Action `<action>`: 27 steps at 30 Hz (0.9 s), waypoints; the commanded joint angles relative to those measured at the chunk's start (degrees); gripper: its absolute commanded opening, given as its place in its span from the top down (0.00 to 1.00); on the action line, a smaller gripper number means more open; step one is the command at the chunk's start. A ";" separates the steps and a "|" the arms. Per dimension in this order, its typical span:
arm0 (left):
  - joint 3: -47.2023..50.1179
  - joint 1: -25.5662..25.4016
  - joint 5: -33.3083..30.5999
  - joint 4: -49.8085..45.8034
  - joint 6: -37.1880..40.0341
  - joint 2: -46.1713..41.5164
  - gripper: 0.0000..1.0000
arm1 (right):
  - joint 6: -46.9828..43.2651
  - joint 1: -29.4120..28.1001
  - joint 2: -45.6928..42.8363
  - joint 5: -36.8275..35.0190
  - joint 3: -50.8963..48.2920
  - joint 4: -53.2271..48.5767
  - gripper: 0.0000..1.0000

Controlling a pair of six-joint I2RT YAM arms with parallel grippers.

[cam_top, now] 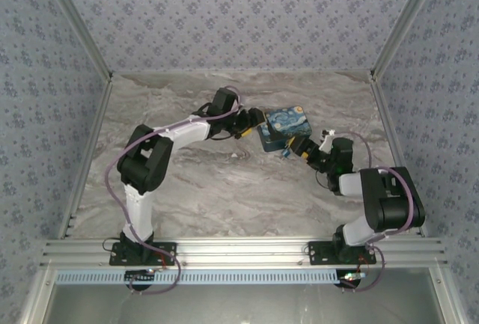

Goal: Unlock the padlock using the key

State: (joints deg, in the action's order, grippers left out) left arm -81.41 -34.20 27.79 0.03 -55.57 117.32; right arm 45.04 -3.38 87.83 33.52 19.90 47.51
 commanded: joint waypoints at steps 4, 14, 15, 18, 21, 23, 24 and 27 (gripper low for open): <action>-1.66 -0.55 3.59 2.41 -1.70 3.65 0.27 | -2.25 -1.37 5.18 2.13 3.03 5.11 0.15; 0.31 -0.82 4.29 3.13 -2.16 5.77 0.28 | -2.49 -3.12 11.86 3.56 5.82 8.04 0.26; 0.58 -0.80 4.27 3.38 -2.24 5.90 0.28 | -2.49 -3.13 12.30 3.95 6.02 8.12 0.27; 1.04 -0.94 4.55 3.81 -2.44 6.51 0.28 | -2.29 -3.36 13.37 4.79 6.16 9.02 0.30; 1.12 -0.98 4.43 3.58 -2.26 6.77 0.28 | -2.30 -3.39 13.43 5.07 6.11 9.53 0.32; 1.03 -0.98 4.25 3.24 -2.11 6.96 0.28 | -2.41 -3.39 13.53 5.23 6.19 9.54 0.33; 1.23 -0.98 4.20 3.15 -2.06 7.03 0.28 | -2.46 -3.39 13.51 5.32 6.28 9.53 0.34; 1.40 -0.97 4.14 3.13 -2.00 7.03 0.28 | -2.49 -3.38 13.63 5.45 6.30 9.85 0.38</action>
State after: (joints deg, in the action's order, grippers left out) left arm -81.17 -34.68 31.94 4.67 -57.71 122.76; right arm 43.64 -6.44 100.55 37.78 25.04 55.53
